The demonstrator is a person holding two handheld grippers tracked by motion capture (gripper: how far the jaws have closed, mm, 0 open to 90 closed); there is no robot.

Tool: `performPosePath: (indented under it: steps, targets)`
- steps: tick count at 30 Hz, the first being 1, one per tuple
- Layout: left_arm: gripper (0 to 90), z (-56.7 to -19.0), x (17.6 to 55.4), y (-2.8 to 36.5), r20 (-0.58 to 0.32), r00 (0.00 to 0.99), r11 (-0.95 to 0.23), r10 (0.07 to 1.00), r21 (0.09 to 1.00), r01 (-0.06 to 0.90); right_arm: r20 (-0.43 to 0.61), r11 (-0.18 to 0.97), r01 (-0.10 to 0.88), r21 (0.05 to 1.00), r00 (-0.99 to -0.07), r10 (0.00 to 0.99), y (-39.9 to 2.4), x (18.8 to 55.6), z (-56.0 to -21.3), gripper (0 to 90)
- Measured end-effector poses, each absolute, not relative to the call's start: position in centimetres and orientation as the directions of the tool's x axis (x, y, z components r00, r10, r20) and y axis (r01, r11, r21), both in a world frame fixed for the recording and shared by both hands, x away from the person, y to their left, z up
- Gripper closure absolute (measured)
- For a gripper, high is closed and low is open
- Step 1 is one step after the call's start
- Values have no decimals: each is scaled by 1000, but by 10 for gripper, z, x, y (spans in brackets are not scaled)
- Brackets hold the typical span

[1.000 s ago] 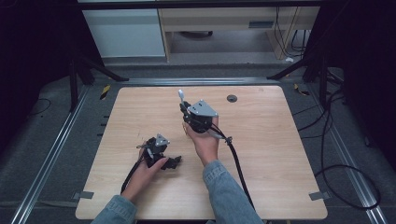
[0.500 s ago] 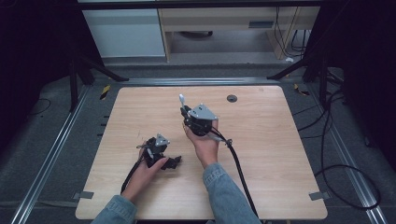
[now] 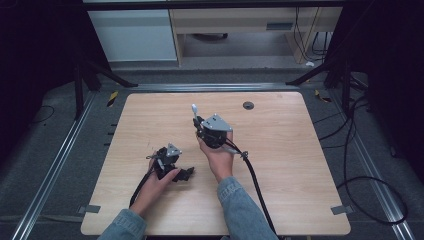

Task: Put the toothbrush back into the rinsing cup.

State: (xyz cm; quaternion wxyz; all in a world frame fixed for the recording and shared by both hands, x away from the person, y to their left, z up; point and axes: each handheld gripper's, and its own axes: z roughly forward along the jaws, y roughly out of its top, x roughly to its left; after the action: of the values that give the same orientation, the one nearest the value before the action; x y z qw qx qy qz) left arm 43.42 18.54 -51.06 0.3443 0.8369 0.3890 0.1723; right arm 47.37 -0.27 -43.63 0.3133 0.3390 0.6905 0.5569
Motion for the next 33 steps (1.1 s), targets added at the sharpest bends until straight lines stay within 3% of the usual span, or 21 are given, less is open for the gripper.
performPosePath:
  steps: [33]
  targets:
    - [0, -511, 434, 185, 21, 639, -461, 769, 710, 532, -54, 143, 111, 984, -575, 816, -3, 470, -447, 799]
